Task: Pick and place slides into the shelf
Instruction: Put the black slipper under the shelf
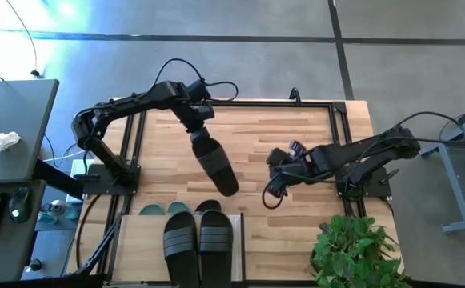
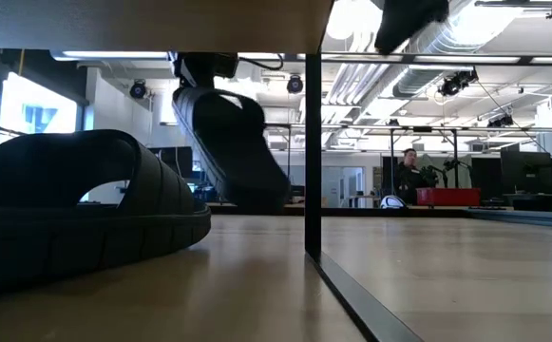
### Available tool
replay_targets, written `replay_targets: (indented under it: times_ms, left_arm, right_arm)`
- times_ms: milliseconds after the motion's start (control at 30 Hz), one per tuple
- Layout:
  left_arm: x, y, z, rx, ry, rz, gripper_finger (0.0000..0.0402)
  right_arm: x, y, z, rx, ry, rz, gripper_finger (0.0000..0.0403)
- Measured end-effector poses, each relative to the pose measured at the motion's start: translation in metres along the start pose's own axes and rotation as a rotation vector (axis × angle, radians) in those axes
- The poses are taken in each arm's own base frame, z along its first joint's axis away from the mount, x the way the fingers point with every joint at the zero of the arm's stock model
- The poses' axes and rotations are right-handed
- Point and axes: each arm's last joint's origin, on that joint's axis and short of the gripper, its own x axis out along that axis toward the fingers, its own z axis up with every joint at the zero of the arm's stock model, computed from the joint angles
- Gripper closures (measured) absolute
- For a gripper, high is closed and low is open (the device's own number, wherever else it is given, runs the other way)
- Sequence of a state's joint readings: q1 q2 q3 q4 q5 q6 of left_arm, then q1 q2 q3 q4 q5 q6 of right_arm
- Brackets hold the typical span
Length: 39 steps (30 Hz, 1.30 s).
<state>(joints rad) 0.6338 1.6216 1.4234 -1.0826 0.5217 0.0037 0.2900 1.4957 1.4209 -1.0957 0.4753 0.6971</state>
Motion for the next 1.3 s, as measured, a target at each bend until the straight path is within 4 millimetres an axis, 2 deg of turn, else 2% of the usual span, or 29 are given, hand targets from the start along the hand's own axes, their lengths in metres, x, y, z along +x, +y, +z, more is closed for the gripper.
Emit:
replay_targets:
  times_ms: [100,200,367,600,767,1000,1100,1300]
  left_arm:
    - [0.006,-0.011,0.004,0.047,-0.025,-0.013,0.0369]
    - [0.022,-0.023,0.009,0.095,-0.010,-0.009,0.0370]
    - [0.044,-0.027,0.006,0.133,0.091,0.040,0.0370]
    - [0.050,-0.026,0.010,0.154,0.086,0.000,0.0370]
    - [0.050,-0.027,0.014,0.198,0.045,-0.006,0.0370]
    - [0.020,-0.043,0.033,0.263,-0.041,0.024,0.0370]
    - [0.014,-0.047,0.038,0.252,-0.005,0.025,0.0370]
    - [0.016,-0.047,0.034,0.179,0.142,-0.003,0.0371]
  right_arm:
    - [0.023,0.005,-0.013,0.056,0.014,0.022,0.0321]
    - [0.044,0.008,-0.026,0.117,0.005,0.044,0.0348]
    - [0.076,0.010,-0.051,0.192,0.015,0.088,0.0397]
    - [0.101,0.012,-0.071,0.285,-0.017,0.176,0.0401]
    - [0.112,0.010,-0.082,0.332,-0.054,0.202,0.0402]
    - [0.118,0.010,-0.088,0.349,-0.090,0.233,0.0403]
    - [0.119,0.009,-0.089,0.348,-0.084,0.237,0.0403]
    - [0.118,0.012,-0.089,0.341,-0.080,0.270,0.0403]
